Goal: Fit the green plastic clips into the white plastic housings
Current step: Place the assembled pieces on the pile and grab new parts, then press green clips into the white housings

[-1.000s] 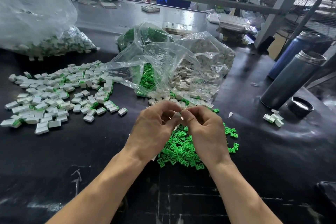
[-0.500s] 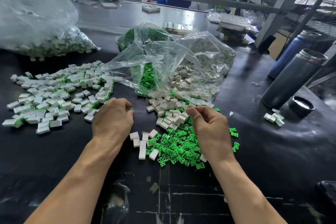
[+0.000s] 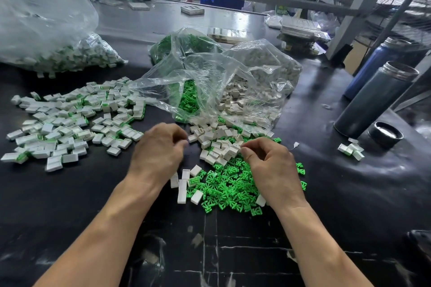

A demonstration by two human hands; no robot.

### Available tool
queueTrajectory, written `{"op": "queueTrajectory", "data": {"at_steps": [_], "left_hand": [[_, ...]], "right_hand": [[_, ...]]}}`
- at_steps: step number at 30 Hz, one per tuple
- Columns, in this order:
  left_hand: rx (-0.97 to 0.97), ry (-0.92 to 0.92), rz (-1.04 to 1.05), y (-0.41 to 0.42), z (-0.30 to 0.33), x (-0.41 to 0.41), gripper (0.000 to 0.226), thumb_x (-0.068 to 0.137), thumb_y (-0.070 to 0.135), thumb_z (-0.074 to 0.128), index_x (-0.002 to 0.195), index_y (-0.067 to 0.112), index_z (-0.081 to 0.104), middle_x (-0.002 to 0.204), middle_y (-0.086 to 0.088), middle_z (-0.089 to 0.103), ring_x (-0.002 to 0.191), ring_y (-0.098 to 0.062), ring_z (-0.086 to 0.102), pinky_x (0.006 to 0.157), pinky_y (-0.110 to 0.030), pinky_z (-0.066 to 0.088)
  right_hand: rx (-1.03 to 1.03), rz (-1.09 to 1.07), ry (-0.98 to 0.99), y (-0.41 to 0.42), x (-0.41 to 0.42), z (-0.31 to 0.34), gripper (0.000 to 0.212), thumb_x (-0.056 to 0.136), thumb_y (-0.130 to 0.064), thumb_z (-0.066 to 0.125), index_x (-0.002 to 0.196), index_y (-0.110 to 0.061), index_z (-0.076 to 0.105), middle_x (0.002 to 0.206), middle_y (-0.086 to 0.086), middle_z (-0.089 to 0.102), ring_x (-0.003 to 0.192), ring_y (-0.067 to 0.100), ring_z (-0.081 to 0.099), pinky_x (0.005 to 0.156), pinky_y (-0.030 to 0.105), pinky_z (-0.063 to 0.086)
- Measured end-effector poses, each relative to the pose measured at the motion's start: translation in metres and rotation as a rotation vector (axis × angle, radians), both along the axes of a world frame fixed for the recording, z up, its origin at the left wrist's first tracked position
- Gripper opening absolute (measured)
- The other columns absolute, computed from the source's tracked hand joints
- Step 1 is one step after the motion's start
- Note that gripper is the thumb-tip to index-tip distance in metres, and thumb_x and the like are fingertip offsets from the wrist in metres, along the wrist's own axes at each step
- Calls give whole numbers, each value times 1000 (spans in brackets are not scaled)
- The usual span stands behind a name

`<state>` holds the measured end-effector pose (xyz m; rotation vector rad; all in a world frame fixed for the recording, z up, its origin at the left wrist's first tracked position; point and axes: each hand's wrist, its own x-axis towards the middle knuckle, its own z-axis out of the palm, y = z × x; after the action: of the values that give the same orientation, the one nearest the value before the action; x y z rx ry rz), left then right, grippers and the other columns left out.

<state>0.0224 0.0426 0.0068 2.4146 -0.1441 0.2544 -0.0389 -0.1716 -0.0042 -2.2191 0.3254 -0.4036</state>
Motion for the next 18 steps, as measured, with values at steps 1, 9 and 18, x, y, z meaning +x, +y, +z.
{"op": "queueTrajectory", "data": {"at_steps": [1,9,18], "left_hand": [[-10,10,-57,-6,0,-4,9,92,24,75,99,30,75,97,14,65,88,-7,62,86,-30,53],[230,30,-321,-27,-4,-12,31,102,18,58,126,36,66,120,12,56,110,-17,57,103,-38,49],[187,74,-250,-20,-6,-11,26,103,20,56,122,35,66,118,13,56,111,-13,59,98,-33,49]], "right_hand": [[-15,0,17,0,0,1,7,95,-35,73,97,-29,75,85,-13,72,84,8,67,80,34,57],[-101,-12,70,0,-1,2,16,97,-44,68,92,-29,73,79,-15,67,82,11,64,80,38,56],[-187,27,138,-2,-2,5,3,93,-40,74,91,-38,74,87,-26,62,84,0,56,80,27,42]]}}
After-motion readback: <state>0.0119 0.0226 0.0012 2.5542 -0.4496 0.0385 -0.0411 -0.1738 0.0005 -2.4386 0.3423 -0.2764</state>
